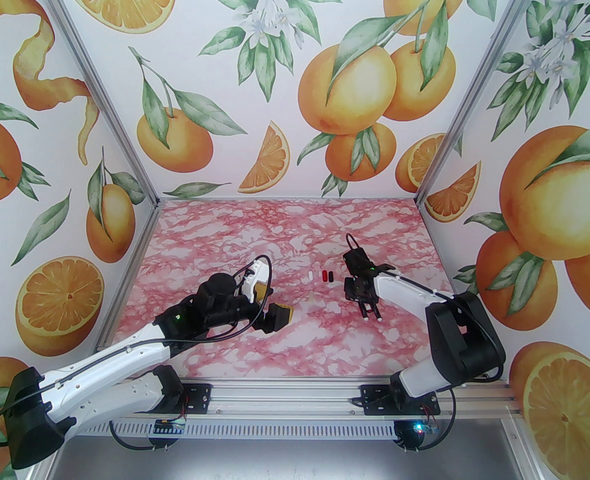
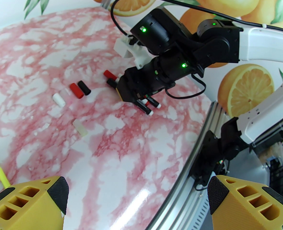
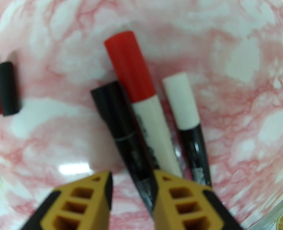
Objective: Open the pen caps
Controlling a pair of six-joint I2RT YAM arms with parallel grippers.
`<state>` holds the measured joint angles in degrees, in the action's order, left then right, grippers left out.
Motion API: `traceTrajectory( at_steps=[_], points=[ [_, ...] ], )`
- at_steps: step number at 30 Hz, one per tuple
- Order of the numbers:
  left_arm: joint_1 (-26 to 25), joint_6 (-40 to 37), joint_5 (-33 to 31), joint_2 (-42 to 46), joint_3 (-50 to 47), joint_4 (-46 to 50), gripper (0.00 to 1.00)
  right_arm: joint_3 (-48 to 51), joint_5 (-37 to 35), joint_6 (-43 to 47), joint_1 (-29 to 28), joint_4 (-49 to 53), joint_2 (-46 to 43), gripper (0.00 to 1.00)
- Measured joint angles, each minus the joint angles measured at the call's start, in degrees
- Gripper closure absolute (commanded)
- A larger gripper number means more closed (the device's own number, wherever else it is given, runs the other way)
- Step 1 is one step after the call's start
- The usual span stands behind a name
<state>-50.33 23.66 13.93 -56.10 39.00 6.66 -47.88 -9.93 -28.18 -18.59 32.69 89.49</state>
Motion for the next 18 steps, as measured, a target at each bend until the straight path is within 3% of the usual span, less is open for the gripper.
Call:
traceTrajectory(
  at_steps=[18],
  points=[
    [0.00, 0.00, -0.13, -2.10, 0.00, -0.02, 0.00, -0.81, 1.40, 0.66, -0.35, -0.20, 2.10, 0.75]
  ],
)
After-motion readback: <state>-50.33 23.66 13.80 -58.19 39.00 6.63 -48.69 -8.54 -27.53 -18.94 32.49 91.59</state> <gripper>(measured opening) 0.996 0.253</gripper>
